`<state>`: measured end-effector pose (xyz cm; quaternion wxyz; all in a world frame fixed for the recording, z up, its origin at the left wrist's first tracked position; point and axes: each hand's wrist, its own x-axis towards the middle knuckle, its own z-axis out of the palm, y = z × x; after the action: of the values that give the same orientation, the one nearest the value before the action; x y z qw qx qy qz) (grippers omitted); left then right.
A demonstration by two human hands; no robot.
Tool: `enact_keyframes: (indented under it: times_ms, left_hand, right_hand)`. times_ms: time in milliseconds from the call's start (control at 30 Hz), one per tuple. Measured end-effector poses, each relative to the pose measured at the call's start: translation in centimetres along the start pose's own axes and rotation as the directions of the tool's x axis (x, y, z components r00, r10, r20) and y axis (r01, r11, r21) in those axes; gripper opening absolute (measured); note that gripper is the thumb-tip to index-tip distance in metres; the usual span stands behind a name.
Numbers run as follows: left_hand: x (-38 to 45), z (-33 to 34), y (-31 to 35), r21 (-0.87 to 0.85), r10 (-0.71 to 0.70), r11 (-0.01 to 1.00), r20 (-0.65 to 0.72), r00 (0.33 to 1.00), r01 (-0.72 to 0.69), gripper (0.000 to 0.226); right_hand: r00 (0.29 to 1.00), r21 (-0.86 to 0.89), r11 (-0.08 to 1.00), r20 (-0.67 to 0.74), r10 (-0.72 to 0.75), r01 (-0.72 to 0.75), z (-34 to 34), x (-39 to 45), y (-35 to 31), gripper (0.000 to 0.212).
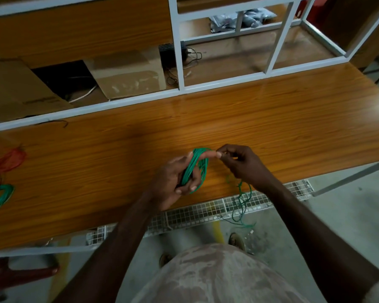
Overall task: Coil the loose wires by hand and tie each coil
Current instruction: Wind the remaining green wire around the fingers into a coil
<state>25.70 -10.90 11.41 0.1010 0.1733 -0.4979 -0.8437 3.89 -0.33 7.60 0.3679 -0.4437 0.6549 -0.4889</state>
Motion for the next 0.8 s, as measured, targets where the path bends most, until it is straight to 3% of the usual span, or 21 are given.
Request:
enact_keyframes:
  times_ms: [133, 300, 433, 500, 600, 733, 800]
  left_hand:
    - [1.2, 0.8, 0.9, -0.064, 0.120, 0.991, -0.030, 0.992, -0.122, 0.053]
    - [3.0, 2.1, 2.4, 0.122, 0.262, 0.963, -0.229, 0.938, -0.239, 0.053]
    - [4.6, 1.7, 2.7, 0.336, 0.403, 0.890, -0.269, 0.875, -0.307, 0.050]
    - [5.2, 1.2, 2.7, 0.535, 0.476, 0.794, -0.254, 0.842, -0.287, 0.053]
    - [5.1, 0.2, 2.0, 0.834, 0.513, 0.530, -0.173, 0.841, -0.152, 0.054]
    - [4.9, -2.4, 0.3, 0.978, 0.419, 0.191, -0.154, 0.895, 0.079, 0.045]
    - [4.8, -3.7, -0.7, 0.984, 0.360, 0.140, -0.152, 0.920, 0.108, 0.047]
  right_hand:
    - [0.991, 0.072, 0.997, 0.135, 0.004, -0.014, 3.8, -1.2, 0.1, 0.030]
    - [0.958, 0.140, 0.986, 0.284, 0.049, -0.092, 5.7, -1.7, -1.0, 0.020]
    - [0.889, 0.135, 0.985, 0.457, 0.033, -0.106, 6.1, -2.4, -2.0, 0.046]
    - [0.856, 0.135, 0.984, 0.516, 0.030, -0.115, 5.8, -2.6, -2.3, 0.044]
    - [0.839, 0.176, 0.964, 0.539, 0.077, -0.201, 5.2, -2.6, -2.7, 0.037]
    - [0.813, 0.118, 0.965, 0.569, 0.126, -0.233, 3.8, -2.4, -3.2, 0.029]
    - [0.830, 0.051, 0.980, 0.542, 0.134, -0.192, 2.9, -2.0, -3.2, 0.025]
